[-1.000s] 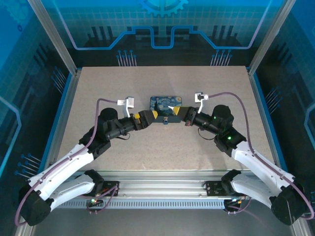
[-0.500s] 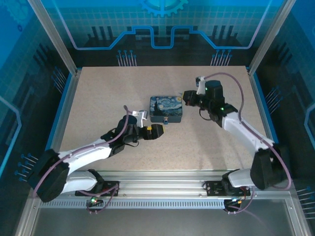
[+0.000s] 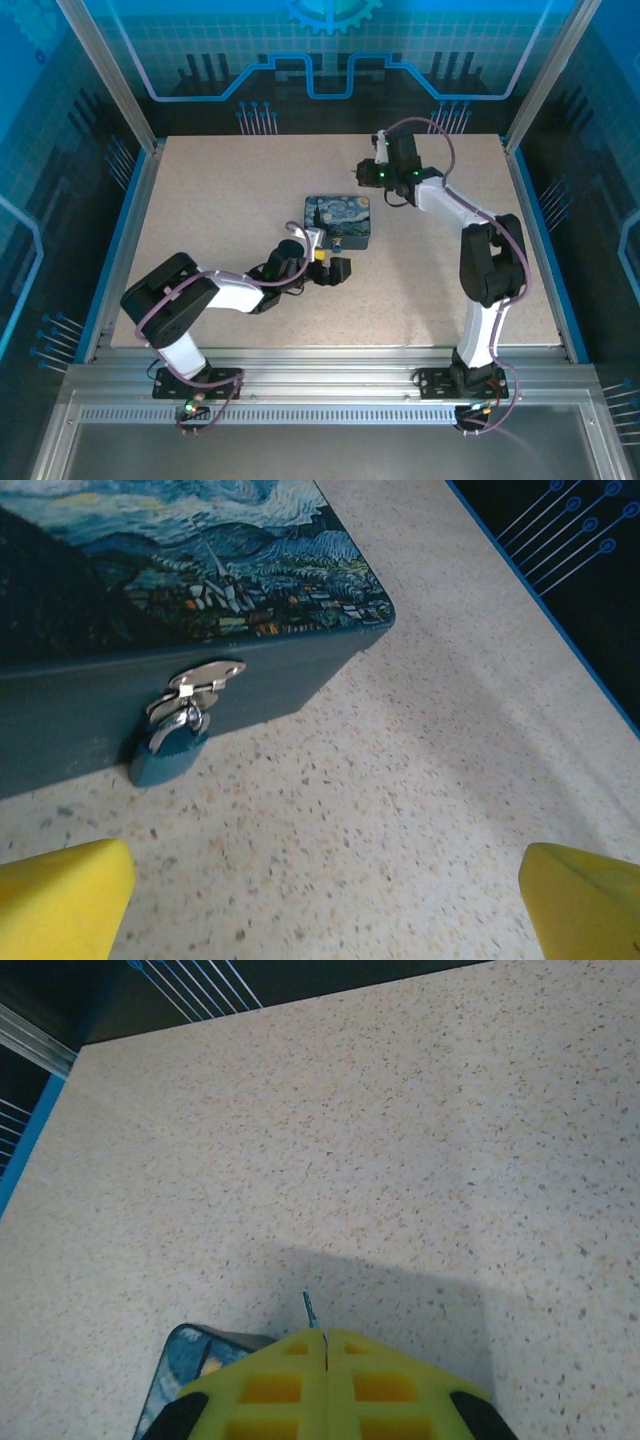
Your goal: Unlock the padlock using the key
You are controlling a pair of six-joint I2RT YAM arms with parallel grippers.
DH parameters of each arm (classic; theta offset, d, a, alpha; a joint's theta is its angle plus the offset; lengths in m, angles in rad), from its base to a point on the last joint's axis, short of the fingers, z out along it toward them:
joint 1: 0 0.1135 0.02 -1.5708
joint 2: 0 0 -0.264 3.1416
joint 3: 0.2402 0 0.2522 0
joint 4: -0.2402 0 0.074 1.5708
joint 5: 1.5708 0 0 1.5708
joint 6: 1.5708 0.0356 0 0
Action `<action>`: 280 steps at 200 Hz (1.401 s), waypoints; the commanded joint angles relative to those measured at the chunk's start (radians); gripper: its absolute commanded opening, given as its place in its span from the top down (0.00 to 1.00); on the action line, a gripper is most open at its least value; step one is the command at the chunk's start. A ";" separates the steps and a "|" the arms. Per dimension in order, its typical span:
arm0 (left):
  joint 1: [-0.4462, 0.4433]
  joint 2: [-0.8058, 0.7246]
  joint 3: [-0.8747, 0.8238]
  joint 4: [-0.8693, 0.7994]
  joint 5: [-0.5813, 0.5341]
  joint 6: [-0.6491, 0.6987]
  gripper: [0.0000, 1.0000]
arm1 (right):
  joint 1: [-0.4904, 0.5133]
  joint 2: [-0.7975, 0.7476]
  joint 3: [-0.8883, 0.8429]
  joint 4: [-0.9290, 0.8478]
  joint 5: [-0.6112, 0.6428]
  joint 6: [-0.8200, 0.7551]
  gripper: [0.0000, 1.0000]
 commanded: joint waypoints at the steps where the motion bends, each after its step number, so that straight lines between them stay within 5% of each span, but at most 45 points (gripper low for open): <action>1: -0.018 0.053 0.047 0.121 -0.069 0.084 0.01 | -0.008 0.058 0.080 -0.067 0.016 -0.038 1.00; 113: -0.029 0.258 0.152 0.171 -0.129 0.078 0.01 | 0.035 0.216 0.246 -0.173 0.028 -0.099 1.00; 187: 0.021 0.308 0.152 0.291 0.021 0.040 0.10 | 0.077 0.240 0.232 -0.191 0.045 -0.131 1.00; 242: 0.030 0.304 0.161 0.248 -0.001 0.062 0.04 | 0.088 0.240 0.226 -0.191 0.050 -0.137 1.00; 280: 0.044 0.326 0.170 0.302 0.126 0.041 0.17 | 0.092 0.240 0.226 -0.193 0.056 -0.143 1.00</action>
